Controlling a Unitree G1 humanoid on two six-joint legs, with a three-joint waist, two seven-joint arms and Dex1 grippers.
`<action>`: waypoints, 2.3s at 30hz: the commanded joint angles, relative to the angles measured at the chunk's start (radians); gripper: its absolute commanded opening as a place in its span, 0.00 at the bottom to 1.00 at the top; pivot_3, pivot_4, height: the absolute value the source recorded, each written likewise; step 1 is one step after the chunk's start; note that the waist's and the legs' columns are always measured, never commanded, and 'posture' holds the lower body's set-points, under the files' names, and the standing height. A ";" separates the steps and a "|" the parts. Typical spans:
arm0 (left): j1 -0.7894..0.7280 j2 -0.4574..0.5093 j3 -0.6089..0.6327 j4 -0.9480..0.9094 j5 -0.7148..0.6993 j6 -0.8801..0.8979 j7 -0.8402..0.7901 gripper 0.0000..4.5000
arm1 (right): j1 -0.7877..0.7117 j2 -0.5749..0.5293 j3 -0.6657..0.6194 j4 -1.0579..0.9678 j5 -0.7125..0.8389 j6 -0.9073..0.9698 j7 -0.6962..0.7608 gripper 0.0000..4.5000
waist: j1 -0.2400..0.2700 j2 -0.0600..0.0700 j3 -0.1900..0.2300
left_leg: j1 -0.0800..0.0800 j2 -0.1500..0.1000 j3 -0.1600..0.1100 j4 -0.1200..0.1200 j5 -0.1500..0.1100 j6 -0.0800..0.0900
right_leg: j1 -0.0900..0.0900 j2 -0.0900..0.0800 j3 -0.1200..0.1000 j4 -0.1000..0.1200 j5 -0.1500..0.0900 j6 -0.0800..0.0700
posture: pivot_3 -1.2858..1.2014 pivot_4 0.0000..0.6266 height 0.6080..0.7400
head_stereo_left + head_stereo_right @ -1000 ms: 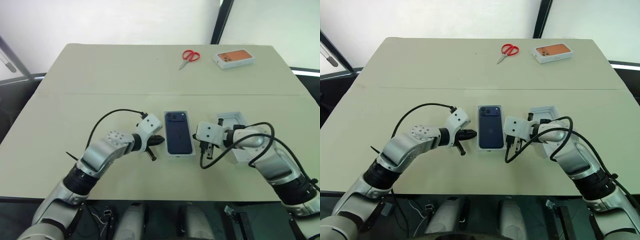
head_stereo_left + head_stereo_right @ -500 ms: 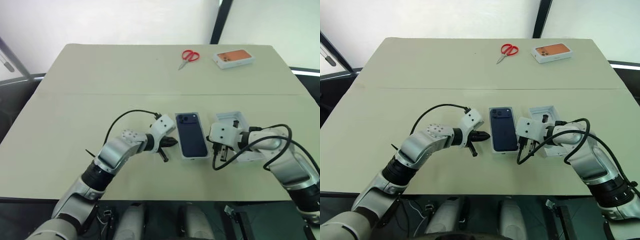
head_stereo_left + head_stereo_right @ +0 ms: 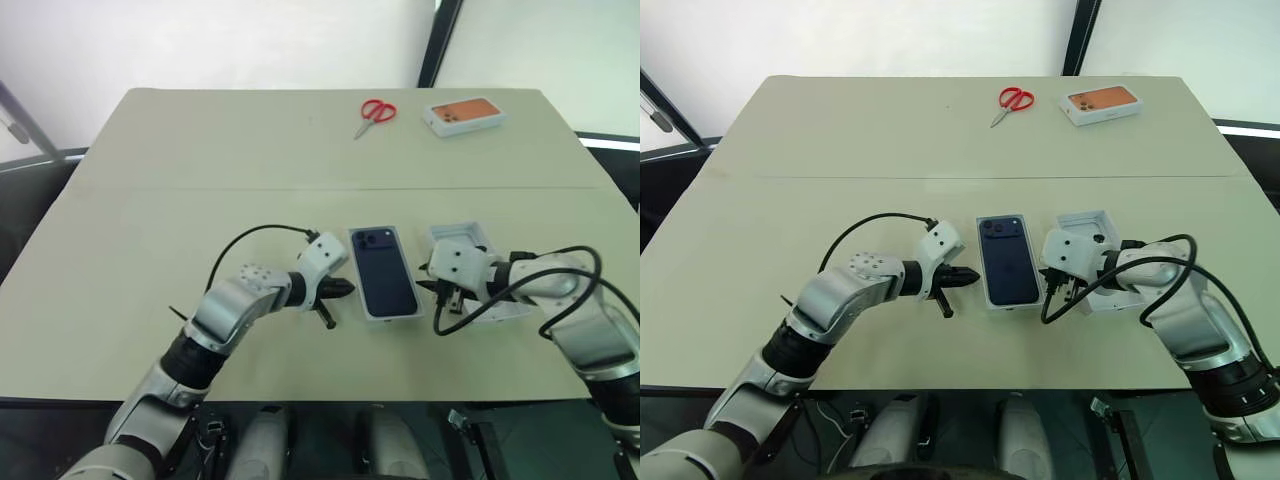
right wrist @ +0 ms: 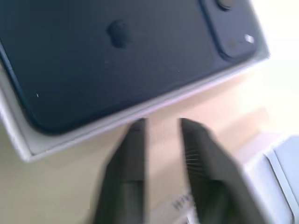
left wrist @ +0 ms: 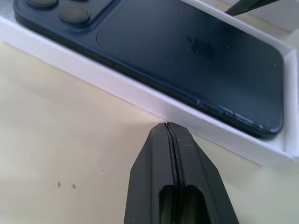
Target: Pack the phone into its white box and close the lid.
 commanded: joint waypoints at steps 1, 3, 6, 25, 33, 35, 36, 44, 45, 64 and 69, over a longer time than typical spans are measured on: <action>0.022 0.035 0.065 -0.059 -0.007 -0.013 -0.005 0.00 | -0.023 0.012 -0.117 -0.085 0.082 0.151 -0.034 0.63 | -0.001 0.000 0.000 | 0.000 0.000 0.000 0.000 0.000 0.000 | 0.000 0.000 0.000 0.000 0.000 0.000 | 0.52 0.24 0.68; 0.046 0.068 0.095 -0.083 -0.007 -0.053 -0.019 0.00 | -0.031 0.014 -0.151 -0.109 0.104 0.290 -0.067 0.84 | 0.000 0.000 0.000 | 0.000 0.000 0.000 0.000 -0.001 0.001 | 0.000 0.000 0.000 0.001 0.000 0.000 | 0.52 0.24 0.68; 0.074 0.108 0.112 -0.105 -0.002 -0.108 -0.044 0.00 | -0.046 0.005 -0.176 -0.137 0.158 0.492 -0.091 0.84 | 0.003 0.000 0.000 | 0.000 0.000 0.000 0.000 0.000 0.001 | 0.000 -0.001 0.000 0.001 0.000 0.000 | 0.52 0.24 0.68; 0.322 0.266 0.177 -0.184 -0.070 -0.602 -0.423 0.00 | -0.191 0.171 -0.201 -0.068 0.301 1.058 -0.379 0.54 | 0.002 0.003 0.000 | 0.000 -0.002 0.001 -0.002 -0.004 0.007 | -0.001 -0.005 0.000 0.000 0.000 0.000 | 0.52 0.24 0.68; 0.334 0.245 0.189 -0.177 -0.073 -0.609 -0.392 0.00 | -0.215 0.164 -0.230 -0.033 0.385 1.058 -0.426 0.01 | 0.000 0.003 0.000 | 0.000 -0.001 0.001 -0.002 -0.004 0.007 | -0.001 -0.002 0.000 0.000 0.000 0.000 | 0.52 0.24 0.68; 0.335 0.244 0.197 -0.170 -0.074 -0.611 -0.387 0.00 | -0.240 0.165 -0.252 -0.021 0.407 1.058 -0.442 0.01 | -0.001 0.003 0.000 | 0.000 -0.001 0.001 -0.001 -0.004 0.007 | -0.001 -0.002 0.000 0.000 0.000 0.000 | 0.52 0.24 0.68; 0.336 0.245 0.202 -0.165 -0.075 -0.612 -0.384 0.00 | -0.258 0.168 -0.268 -0.012 0.418 1.058 -0.451 0.01 | -0.002 0.003 0.000 | 0.000 -0.001 0.001 -0.001 -0.004 0.007 | -0.001 -0.002 0.000 0.000 0.000 0.000 | 0.52 0.24 0.68; 0.333 0.235 0.294 -0.081 -0.079 -0.622 -0.340 0.00 | -0.560 0.214 -0.419 0.237 1.063 1.058 -0.674 0.01 | -0.023 0.005 0.001 | 0.000 0.002 0.001 -0.002 -0.004 0.008 | -0.002 0.000 0.000 0.001 0.000 0.000 | 0.52 0.24 0.68; 0.332 0.235 0.302 -0.067 -0.076 -0.627 -0.338 0.00 | -0.593 0.216 -0.411 0.285 1.199 1.058 -0.748 0.01 | -0.023 0.005 0.002 | 0.000 0.002 0.002 -0.002 -0.004 0.008 | -0.002 0.000 0.000 0.001 0.000 0.000 | 0.52 0.24 0.68; 0.309 0.214 0.339 -0.005 -0.046 -0.663 -0.263 0.00 | -0.278 0.863 -0.171 0.078 2.001 0.440 -1.994 0.01 | -0.022 0.005 0.001 | -0.001 0.002 0.002 0.000 -0.004 0.008 | -0.005 0.001 0.001 0.005 0.000 0.000 | 0.52 0.24 0.68; 0.296 0.208 0.327 -0.010 -0.046 -0.658 -0.260 0.00 | -0.231 0.819 -0.219 0.094 2.001 0.475 -2.026 0.07 | -0.025 0.006 0.002 | -0.001 0.002 0.002 0.000 -0.004 0.008 | -0.005 0.001 0.001 0.005 0.000 0.000 | 0.52 0.24 0.68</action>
